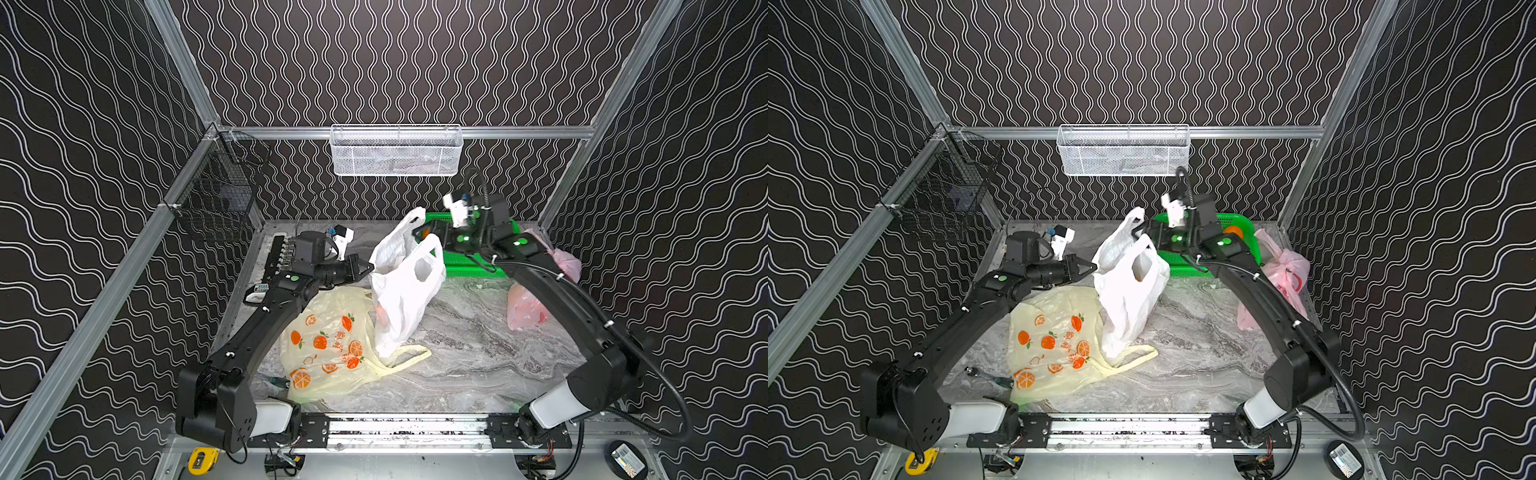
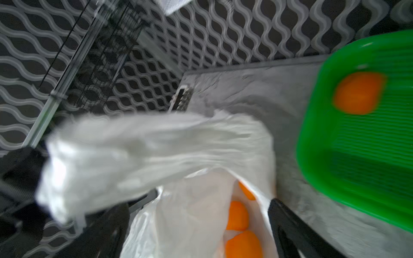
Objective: Place the oranges into plastic bags & tie knots
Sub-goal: Place the orange in the plastic bag, then adjust the plastic bag at the center of the board.
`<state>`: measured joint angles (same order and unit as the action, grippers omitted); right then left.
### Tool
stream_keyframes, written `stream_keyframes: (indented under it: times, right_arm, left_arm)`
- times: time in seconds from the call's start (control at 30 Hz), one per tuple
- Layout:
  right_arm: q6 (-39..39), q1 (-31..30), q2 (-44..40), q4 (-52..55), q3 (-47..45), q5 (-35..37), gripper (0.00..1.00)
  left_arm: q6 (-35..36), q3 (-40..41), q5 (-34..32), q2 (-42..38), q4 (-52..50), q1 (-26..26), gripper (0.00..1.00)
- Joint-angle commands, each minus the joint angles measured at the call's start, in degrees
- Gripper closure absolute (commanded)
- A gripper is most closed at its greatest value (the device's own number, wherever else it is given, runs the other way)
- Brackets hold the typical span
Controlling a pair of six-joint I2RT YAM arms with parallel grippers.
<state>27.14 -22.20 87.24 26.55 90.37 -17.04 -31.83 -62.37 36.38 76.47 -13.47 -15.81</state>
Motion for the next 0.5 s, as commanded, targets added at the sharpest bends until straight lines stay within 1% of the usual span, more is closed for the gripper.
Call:
stream_keyframes:
  times: [0.0, 0.07, 0.13, 0.2, 0.27, 0.33, 0.37, 0.4, 0.47]
  right_arm:
    - [4.9, 4.1, -5.7, 1.4, -3.0, 8.9, 0.00]
    - [3.5, 4.1, -9.9, -0.3, -4.4, 9.4, 0.00]
    - [2.1, 3.5, -12.5, -2.0, -5.2, 6.5, 0.00]
    - [0.4, 3.6, -13.6, -4.3, -6.4, 0.5, 0.00]
    - [-2.9, 3.6, -13.6, -3.4, -5.6, -5.2, 0.00]
    - [-5.8, 1.9, -13.6, -3.8, -5.8, -11.2, 0.00]
    - [-6.8, 0.6, -13.6, -3.3, -5.6, -11.5, 0.00]
    - [-7.5, -1.5, -13.8, -2.9, -5.5, -10.0, 0.00]
    - [-5.8, -5.2, -14.3, -2.5, -5.3, -4.6, 0.00]
  left_arm:
    - [3.7, -1.4, -1.0, 0.6, -2.3, 0.2, 1.00]
    - [4.3, -1.8, -0.6, 0.9, -2.4, 0.2, 1.00]
    - [4.8, -2.3, -0.4, 1.3, -2.8, 0.2, 1.00]
    - [5.3, -2.6, -0.4, 1.6, -3.1, 0.2, 1.00]
    - [5.6, -2.7, -0.4, 1.9, -3.2, 0.2, 1.00]
    - [5.7, -2.7, 0.0, 2.2, -3.1, 0.2, 1.00]
    - [5.8, -2.7, 0.0, 2.2, -3.0, 0.2, 1.00]
    - [5.8, -2.7, 0.0, 2.4, -3.1, 0.2, 1.00]
    - [5.8, -2.7, 0.0, 2.5, -3.1, 0.2, 1.00]
